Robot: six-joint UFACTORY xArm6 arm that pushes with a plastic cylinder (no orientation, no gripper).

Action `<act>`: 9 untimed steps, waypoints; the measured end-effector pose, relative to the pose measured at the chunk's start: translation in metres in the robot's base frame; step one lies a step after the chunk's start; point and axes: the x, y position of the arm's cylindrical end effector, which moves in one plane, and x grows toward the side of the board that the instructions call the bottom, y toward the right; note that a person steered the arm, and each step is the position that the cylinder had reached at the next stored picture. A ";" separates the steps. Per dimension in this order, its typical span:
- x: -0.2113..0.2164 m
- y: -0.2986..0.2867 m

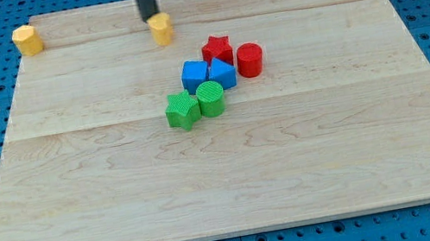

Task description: Move the yellow hexagon to the left center of the board

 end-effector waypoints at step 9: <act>-0.022 -0.267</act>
